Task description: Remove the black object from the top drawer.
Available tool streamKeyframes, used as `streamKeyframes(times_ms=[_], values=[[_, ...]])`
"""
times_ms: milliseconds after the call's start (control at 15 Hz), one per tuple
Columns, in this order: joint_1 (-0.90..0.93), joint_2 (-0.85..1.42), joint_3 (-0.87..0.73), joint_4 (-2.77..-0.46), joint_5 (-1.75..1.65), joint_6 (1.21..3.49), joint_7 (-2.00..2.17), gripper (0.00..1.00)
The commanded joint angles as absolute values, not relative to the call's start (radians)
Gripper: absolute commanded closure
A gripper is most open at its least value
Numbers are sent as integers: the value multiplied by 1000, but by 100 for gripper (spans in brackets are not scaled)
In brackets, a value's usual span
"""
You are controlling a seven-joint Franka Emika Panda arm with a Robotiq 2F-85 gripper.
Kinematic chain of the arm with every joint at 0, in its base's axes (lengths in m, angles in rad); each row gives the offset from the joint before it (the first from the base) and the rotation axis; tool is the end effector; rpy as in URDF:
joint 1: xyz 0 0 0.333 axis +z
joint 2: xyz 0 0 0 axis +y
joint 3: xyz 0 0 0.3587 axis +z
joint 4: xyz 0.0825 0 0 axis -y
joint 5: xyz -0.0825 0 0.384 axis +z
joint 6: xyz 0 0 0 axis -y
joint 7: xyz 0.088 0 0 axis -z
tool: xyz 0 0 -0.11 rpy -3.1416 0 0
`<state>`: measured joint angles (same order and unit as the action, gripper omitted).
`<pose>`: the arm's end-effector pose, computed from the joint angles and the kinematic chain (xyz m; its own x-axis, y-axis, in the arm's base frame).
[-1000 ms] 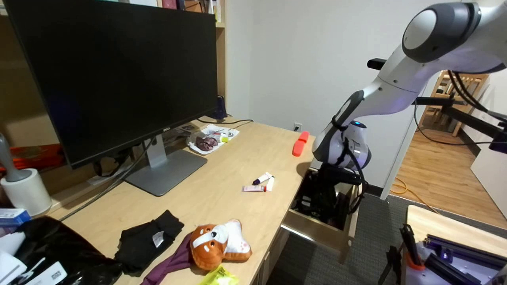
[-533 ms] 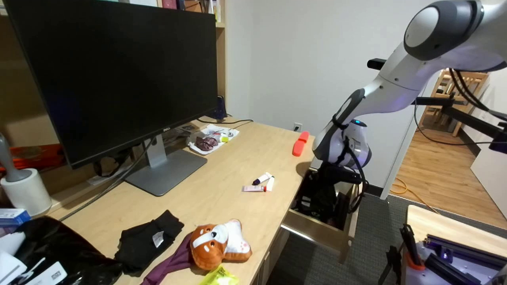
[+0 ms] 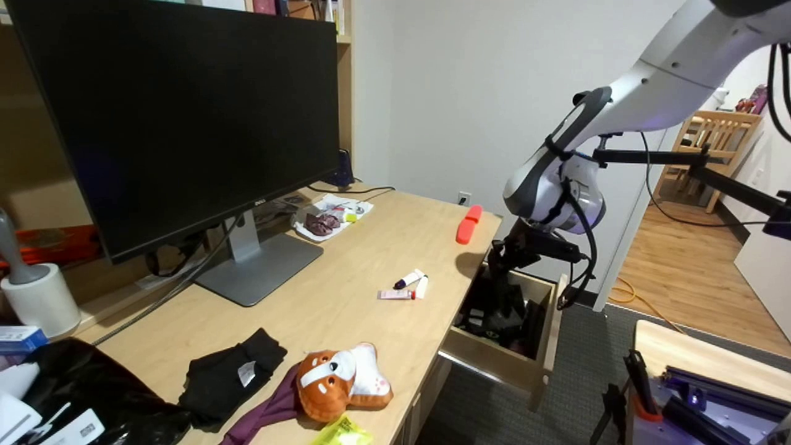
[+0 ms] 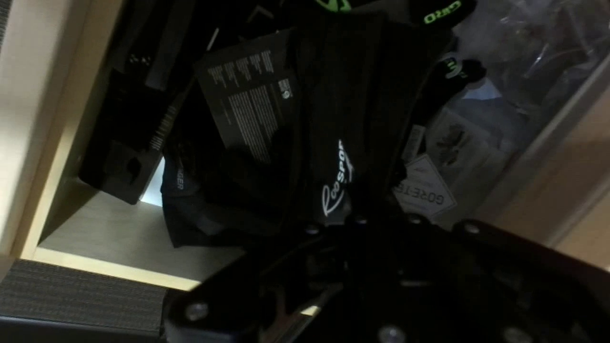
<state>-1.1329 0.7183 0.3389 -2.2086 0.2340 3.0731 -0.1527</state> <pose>0.3882 -0.4160 0.1123 0.5407 -0.8273 0.1523 -0.7897 -0.5616 -0.2471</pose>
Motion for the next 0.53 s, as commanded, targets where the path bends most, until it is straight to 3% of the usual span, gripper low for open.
streamKeyframes(times_ms=[0, 267, 467], values=[[-1254, 558, 459, -2358, 239, 3011, -198, 92], [-1351, 464, 600, -2448, 289, 2973, -242, 92], [-1315, 442, 575, -2477, 278, 2984, -226, 92]])
